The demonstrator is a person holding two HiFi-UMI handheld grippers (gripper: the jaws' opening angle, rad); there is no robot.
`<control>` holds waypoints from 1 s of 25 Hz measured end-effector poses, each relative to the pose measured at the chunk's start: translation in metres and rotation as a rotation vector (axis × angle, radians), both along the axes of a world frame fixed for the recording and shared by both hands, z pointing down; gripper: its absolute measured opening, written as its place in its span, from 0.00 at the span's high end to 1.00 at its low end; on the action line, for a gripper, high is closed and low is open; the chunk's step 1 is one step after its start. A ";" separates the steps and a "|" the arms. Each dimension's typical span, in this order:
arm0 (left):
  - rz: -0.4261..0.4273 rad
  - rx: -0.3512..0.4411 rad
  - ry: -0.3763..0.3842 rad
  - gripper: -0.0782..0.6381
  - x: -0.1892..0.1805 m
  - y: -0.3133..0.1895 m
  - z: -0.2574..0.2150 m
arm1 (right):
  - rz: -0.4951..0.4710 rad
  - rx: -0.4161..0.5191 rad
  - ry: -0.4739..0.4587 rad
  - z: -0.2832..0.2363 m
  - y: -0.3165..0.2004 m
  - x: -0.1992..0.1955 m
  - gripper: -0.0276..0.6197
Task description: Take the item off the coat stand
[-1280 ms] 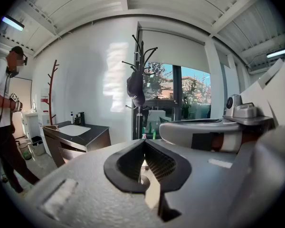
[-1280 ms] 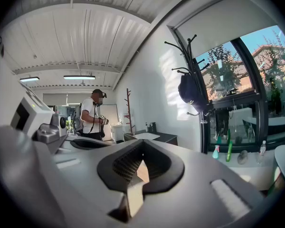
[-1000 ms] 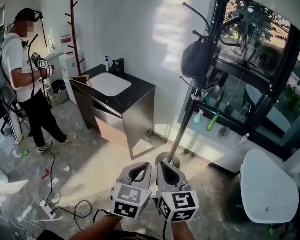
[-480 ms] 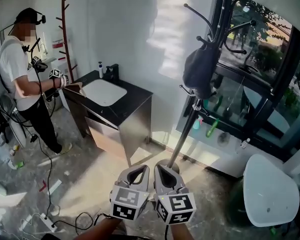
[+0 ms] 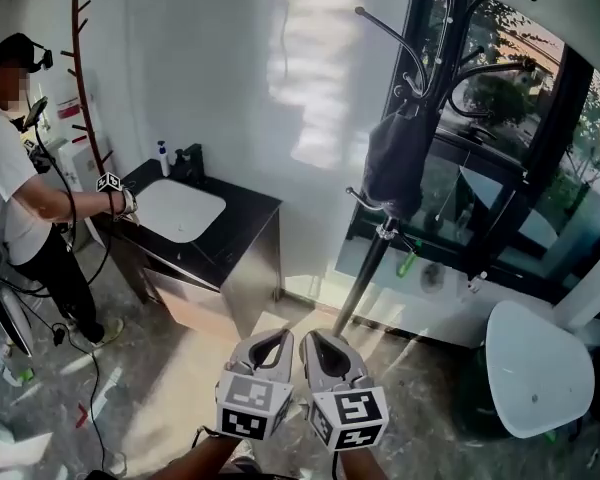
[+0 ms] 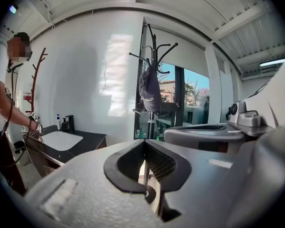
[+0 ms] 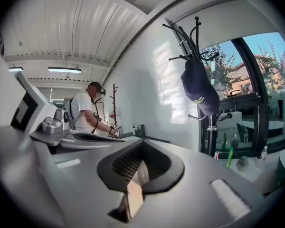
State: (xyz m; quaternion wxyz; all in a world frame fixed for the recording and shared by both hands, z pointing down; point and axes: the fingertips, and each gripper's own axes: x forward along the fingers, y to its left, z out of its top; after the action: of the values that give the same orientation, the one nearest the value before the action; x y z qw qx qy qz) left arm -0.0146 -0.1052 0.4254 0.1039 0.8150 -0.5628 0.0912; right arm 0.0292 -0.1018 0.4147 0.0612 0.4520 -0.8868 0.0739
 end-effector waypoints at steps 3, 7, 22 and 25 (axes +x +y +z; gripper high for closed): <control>0.045 0.008 0.001 0.90 -0.011 -0.015 -0.003 | 0.051 0.019 -0.003 -0.006 -0.019 -0.010 0.95; 0.099 0.014 -0.002 0.90 -0.026 -0.035 -0.008 | 0.119 0.067 0.011 -0.021 -0.040 -0.023 0.95; 0.270 0.053 0.046 0.90 -0.018 -0.094 -0.026 | 0.307 0.231 0.107 -0.081 -0.092 -0.010 0.92; 0.279 0.061 0.042 0.90 -0.013 -0.106 -0.029 | 0.332 0.269 0.119 -0.099 -0.107 0.004 0.91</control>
State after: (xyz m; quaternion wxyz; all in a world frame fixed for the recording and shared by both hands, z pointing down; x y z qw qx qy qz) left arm -0.0276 -0.2114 0.3961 0.0774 0.8898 -0.4441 0.0706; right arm 0.0328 -0.2092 0.3156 0.0396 0.5994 -0.7970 -0.0630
